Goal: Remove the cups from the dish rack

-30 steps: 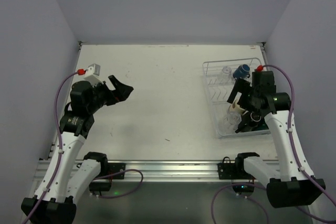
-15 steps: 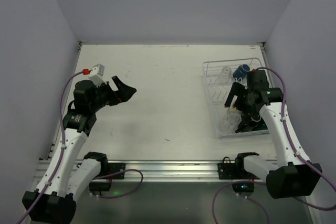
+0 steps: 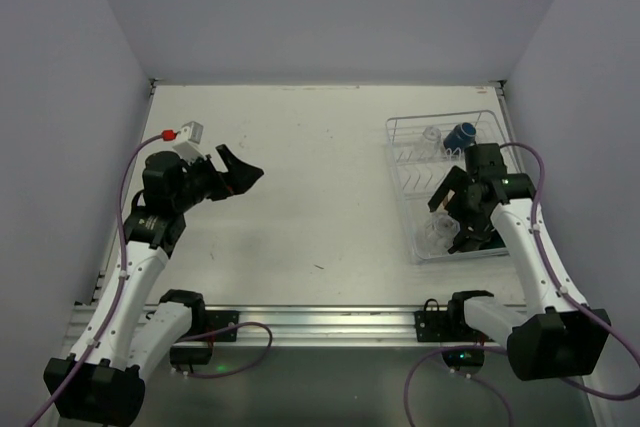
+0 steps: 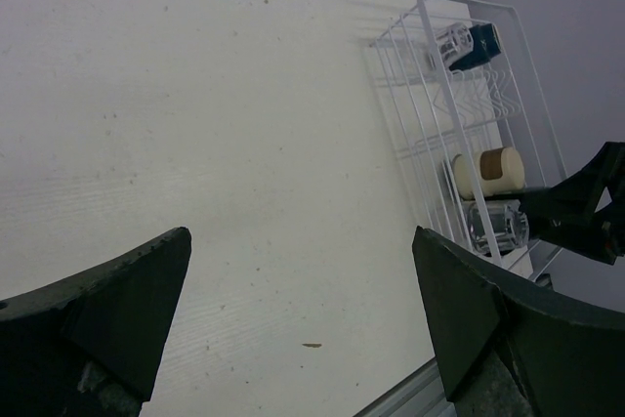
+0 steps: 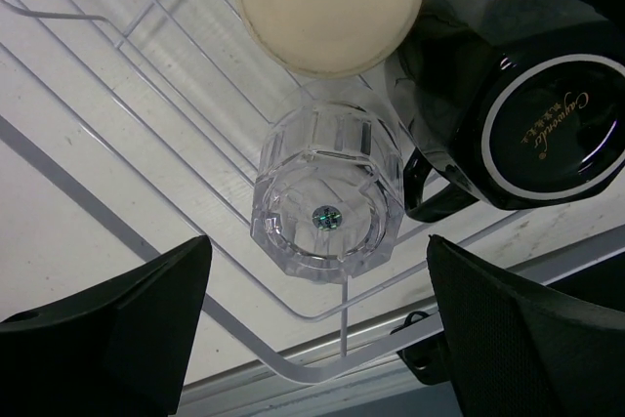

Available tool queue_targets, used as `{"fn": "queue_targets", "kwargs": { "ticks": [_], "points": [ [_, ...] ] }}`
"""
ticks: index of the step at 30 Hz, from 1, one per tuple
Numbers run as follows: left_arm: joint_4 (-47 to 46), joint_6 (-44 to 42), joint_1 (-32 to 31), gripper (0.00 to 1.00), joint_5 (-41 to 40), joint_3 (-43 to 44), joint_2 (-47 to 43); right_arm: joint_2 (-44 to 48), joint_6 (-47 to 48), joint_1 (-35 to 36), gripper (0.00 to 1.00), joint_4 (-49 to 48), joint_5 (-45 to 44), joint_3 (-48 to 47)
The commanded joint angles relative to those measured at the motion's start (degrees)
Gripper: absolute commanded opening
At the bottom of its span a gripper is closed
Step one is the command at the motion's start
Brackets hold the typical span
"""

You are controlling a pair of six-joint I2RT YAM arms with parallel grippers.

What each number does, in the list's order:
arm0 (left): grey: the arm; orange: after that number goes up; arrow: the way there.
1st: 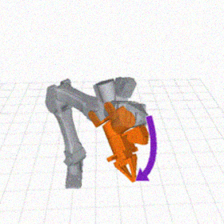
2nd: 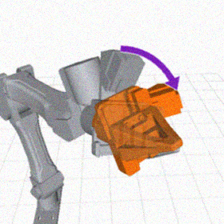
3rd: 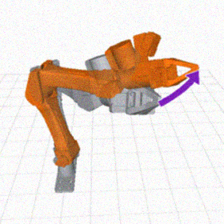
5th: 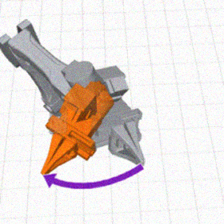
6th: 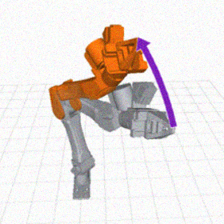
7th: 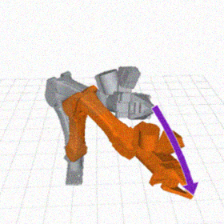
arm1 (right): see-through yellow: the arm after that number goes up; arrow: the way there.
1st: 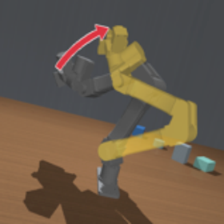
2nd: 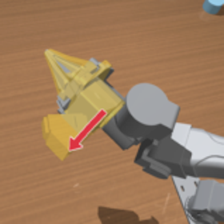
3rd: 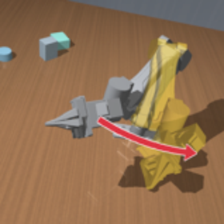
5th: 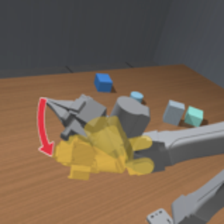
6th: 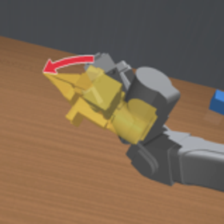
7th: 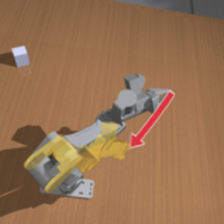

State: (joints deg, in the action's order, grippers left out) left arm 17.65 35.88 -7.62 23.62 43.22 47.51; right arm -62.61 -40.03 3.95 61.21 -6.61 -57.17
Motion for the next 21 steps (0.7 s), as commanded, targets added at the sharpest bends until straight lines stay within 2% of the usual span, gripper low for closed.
{"fn": "queue_targets", "kwargs": {
  "ticks": [1,11,21],
  "points": [
    [-2.0,0.24,0.06,1.0,2.93,-0.51,-0.22,-0.67,-3.65,-0.17,0.94,-1.18,0.11,0.74],
    [-2.27,0.07,0.06,1.0,3.45,-0.95,-0.13,-2.86,-5.85,-0.25,0.94,-5.83,-0.51,4.87],
    [-2.36,-0.37,0.06,1.0,3.28,-1.04,0.39,-6.56,-5.32,-0.25,0.91,-8.91,0.81,4.61]
  ]
}}
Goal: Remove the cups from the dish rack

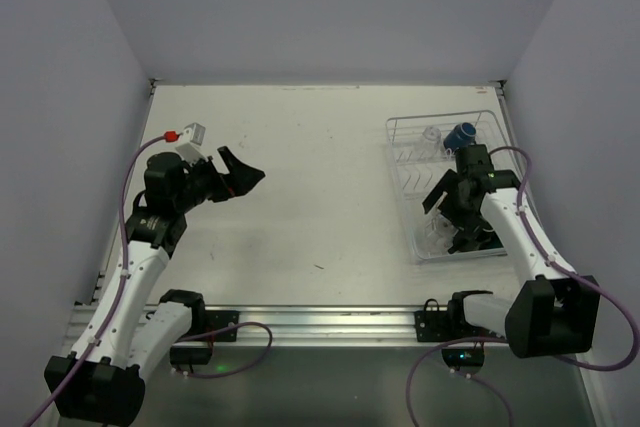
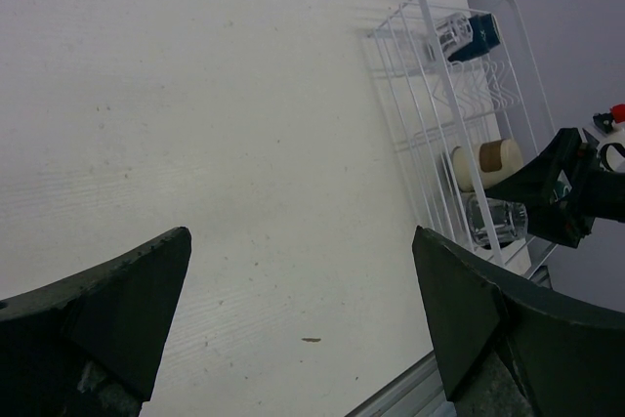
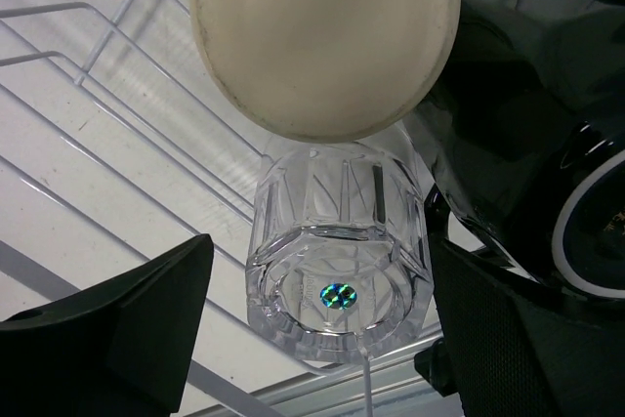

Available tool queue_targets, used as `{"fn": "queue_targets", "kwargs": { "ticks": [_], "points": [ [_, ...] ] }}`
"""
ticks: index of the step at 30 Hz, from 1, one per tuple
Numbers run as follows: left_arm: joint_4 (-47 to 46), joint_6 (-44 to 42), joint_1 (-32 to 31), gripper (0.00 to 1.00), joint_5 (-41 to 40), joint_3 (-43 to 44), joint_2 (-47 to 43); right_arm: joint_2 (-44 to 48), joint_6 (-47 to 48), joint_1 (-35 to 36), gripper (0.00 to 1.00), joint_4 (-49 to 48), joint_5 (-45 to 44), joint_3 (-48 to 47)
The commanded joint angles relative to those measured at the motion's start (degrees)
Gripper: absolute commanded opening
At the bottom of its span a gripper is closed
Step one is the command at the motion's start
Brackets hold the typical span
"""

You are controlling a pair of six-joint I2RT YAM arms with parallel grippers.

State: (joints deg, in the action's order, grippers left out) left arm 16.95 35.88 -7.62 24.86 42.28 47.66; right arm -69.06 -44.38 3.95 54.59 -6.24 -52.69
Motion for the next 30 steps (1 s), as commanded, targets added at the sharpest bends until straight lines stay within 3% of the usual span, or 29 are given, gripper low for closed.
{"fn": "queue_targets", "kwargs": {
  "ticks": [1,4,8,11,12,13,22,30],
  "points": [
    [-1.66,-0.37,0.15,1.0,2.03,-0.09,0.24,0.06,-0.97,-0.25,0.9,-2.38,0.35,0.21],
    [-1.74,-0.46,0.06,1.0,1.95,-0.18,0.33,-0.03,-0.88,-0.25,0.84,-2.82,0.79,0.39],
    [-1.74,-0.37,0.06,1.0,2.12,-0.18,0.5,0.41,-0.44,-0.25,0.62,-4.57,2.19,1.88],
    [-1.74,-0.2,0.06,1.0,2.21,-0.27,0.77,0.85,-0.09,-0.25,0.32,-5.37,2.72,2.76],
    [-1.74,-0.11,0.06,1.0,2.3,-0.27,0.94,0.94,-0.01,-0.25,0.1,-5.28,2.81,2.85],
    [-1.74,-0.02,0.06,1.0,2.3,-0.36,1.12,1.03,0.17,-0.25,0.01,-5.19,2.55,2.77],
    [-1.83,0.68,0.06,1.0,1.77,-0.89,3.14,3.31,1.66,-0.25,0.0,-2.47,0.79,-1.01],
    [-5.59,1.12,-0.47,0.99,4.39,-0.88,6.48,8.41,2.98,-0.25,0.0,2.63,1.75,-10.59]
  ]
}}
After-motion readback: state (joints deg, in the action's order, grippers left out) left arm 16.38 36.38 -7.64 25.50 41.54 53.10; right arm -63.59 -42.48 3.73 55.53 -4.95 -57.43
